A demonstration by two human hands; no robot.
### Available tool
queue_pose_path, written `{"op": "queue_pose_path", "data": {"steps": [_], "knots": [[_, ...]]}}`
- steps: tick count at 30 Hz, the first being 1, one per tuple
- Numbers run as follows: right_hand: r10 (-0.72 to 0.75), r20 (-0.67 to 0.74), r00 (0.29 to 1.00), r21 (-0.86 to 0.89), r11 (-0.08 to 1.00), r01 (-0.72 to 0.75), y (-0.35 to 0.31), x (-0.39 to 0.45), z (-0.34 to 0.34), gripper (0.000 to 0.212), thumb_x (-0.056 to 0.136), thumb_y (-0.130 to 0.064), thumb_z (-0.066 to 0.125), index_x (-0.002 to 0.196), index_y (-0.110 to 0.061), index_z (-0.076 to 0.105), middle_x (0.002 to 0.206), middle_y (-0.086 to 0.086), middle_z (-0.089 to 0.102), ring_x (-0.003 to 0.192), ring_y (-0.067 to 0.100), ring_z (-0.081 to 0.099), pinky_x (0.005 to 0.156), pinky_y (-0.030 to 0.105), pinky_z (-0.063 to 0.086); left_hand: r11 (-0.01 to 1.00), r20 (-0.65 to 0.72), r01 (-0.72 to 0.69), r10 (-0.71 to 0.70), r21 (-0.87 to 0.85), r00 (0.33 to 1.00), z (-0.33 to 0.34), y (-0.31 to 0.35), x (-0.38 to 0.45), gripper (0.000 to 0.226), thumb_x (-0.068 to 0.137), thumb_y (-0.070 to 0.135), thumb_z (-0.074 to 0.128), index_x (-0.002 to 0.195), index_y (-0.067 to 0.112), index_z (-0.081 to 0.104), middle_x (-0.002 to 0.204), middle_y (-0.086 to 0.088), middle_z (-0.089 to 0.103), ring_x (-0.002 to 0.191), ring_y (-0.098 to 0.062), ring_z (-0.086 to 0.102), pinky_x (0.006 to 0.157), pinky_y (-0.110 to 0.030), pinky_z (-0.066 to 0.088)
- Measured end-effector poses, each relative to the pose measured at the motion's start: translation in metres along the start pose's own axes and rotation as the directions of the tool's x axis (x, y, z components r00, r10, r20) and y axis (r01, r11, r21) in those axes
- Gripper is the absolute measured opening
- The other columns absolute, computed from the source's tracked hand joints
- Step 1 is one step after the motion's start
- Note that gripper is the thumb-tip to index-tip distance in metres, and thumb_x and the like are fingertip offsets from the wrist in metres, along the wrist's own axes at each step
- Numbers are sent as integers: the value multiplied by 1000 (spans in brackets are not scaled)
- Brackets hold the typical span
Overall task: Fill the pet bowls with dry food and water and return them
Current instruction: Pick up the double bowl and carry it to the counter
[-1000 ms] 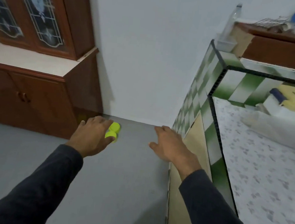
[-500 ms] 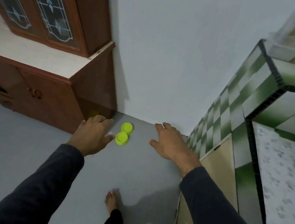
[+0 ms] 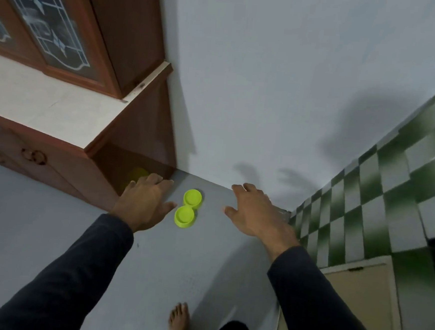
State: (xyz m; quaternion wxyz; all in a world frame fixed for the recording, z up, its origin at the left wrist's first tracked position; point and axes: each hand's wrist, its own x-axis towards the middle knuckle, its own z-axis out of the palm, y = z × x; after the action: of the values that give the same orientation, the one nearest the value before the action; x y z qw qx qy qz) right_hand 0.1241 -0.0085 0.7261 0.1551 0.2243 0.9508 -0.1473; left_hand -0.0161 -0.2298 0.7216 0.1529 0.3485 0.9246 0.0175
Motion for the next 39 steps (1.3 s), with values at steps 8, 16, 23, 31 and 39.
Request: {"op": "queue_pose_path", "data": {"steps": [8,16,23,31,39], "knots": [[-69,80,994,-37,997,73,5,119,14,59,97,-47,52,146,-16,38,145,15,42,129,37,45,108,47,38,997,95,74,-73,0,993,16,-28,90,61,103,55,46,155,25,36,156,-8,39,141,-30,41,116,-47,36],[-196,94,976,-73,976,203,15,239,49,62,97,-46,52,148,-15,37,145,16,43,132,39,43,109,48,36,982,88,181,-177,-43,980,76,-58,174,66,104,60,37,160,25,29,164,-7,31,149,-30,32,122,-48,26],[-231,111,966,-84,967,241,23,329,117,72,98,-52,49,154,-12,28,156,21,31,144,40,29,117,53,26,985,143,168,-160,-44,977,161,-88,240,76,95,65,27,157,23,37,162,-11,37,148,-35,34,120,-52,27],[-208,162,965,-48,975,218,47,440,248,72,99,-51,49,156,-11,27,157,22,31,143,40,31,117,49,27,982,262,186,-168,-43,950,318,-126,316,72,98,65,29,157,25,36,161,-10,39,144,-34,41,115,-49,35],[-159,215,964,34,987,155,82,544,392,72,99,-49,52,155,-11,28,156,21,32,140,41,34,111,47,34,964,242,241,-208,-115,948,484,-156,386,66,101,55,51,156,21,41,157,-12,43,142,-35,42,110,-49,41]]}}
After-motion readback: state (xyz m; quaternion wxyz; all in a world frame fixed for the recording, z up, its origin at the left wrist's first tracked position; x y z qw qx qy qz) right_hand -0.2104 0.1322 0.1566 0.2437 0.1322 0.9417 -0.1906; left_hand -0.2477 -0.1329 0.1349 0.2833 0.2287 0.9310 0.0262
